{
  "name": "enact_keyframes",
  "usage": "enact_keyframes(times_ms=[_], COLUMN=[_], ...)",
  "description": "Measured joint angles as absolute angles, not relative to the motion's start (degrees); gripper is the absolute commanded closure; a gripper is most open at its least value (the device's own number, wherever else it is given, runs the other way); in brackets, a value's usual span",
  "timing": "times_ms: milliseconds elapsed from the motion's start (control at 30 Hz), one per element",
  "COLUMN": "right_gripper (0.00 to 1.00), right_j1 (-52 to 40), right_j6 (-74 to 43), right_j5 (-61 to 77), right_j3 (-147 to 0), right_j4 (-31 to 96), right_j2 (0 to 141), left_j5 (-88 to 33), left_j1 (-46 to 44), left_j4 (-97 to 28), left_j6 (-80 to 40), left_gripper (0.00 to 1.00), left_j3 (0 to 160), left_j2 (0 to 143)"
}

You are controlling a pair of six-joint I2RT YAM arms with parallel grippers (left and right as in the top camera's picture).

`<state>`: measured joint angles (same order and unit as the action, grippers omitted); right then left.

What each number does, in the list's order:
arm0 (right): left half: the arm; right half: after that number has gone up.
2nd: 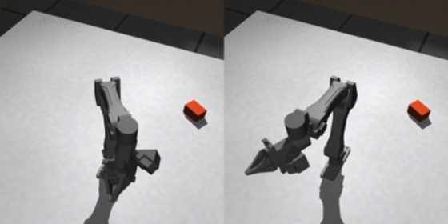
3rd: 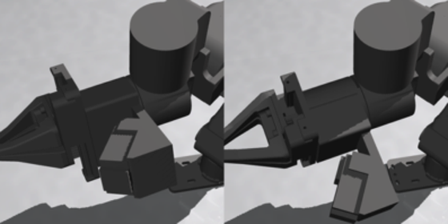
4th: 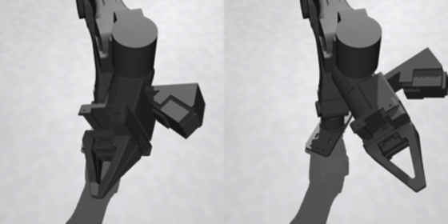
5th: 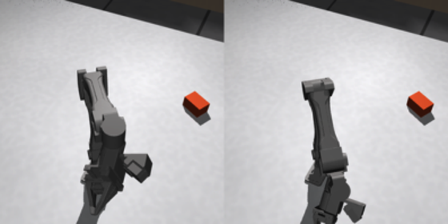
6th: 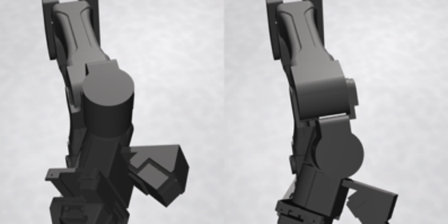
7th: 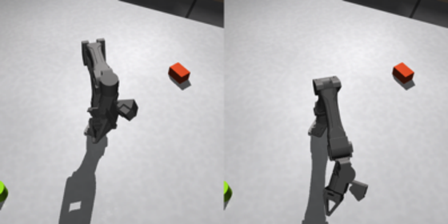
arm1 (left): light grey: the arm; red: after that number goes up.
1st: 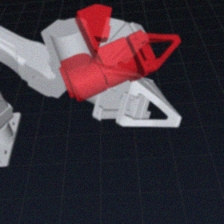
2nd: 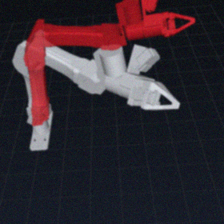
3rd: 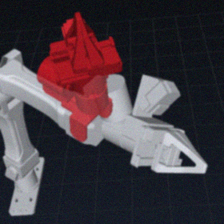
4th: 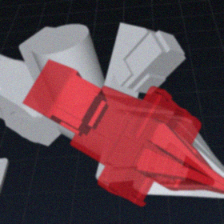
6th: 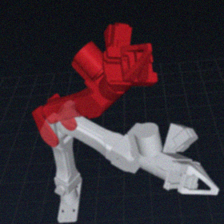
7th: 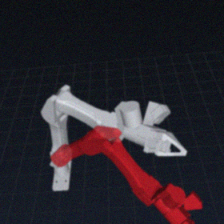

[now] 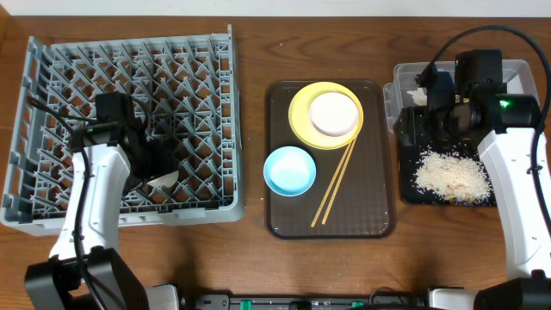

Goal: Sort waste into correct bins and load items into the dishwasher rack
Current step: 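Place the white cup upside down in the dish rack with the left gripper, then grasp the light-blue bowl rim with the left gripper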

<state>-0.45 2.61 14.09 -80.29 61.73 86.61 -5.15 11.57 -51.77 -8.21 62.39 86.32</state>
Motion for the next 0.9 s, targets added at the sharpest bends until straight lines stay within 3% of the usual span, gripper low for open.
enact_keyframes(times_ms=[333,500,667,900], right_gripper=[0.22,0.11,0.05,0.07], right_j1=[-0.45,-0.45,-0.45,-0.43], right_j6=[2.98,2.92,3.14,1.39], right_j5=[14.09,14.06,14.09,13.69], right_j3=[-80.29,-80.29,-80.29,-80.29], right_j4=[61.71,61.76,61.73,61.73], right_j2=[86.61,86.61,86.61,86.61], left_j5=[-5.17,-6.92,-9.23,-10.41], left_j1=[11.57,9.54,1.08,-14.94], left_j4=[-51.96,-51.88,-48.82,-39.77], left_j6=[-7.81,-7.84,-7.86,-7.84], left_gripper=[0.04,0.03,0.03,0.03], left_j3=[62.41,62.72,62.74,62.83], left_j2=[79.15,73.58,72.77,74.41])
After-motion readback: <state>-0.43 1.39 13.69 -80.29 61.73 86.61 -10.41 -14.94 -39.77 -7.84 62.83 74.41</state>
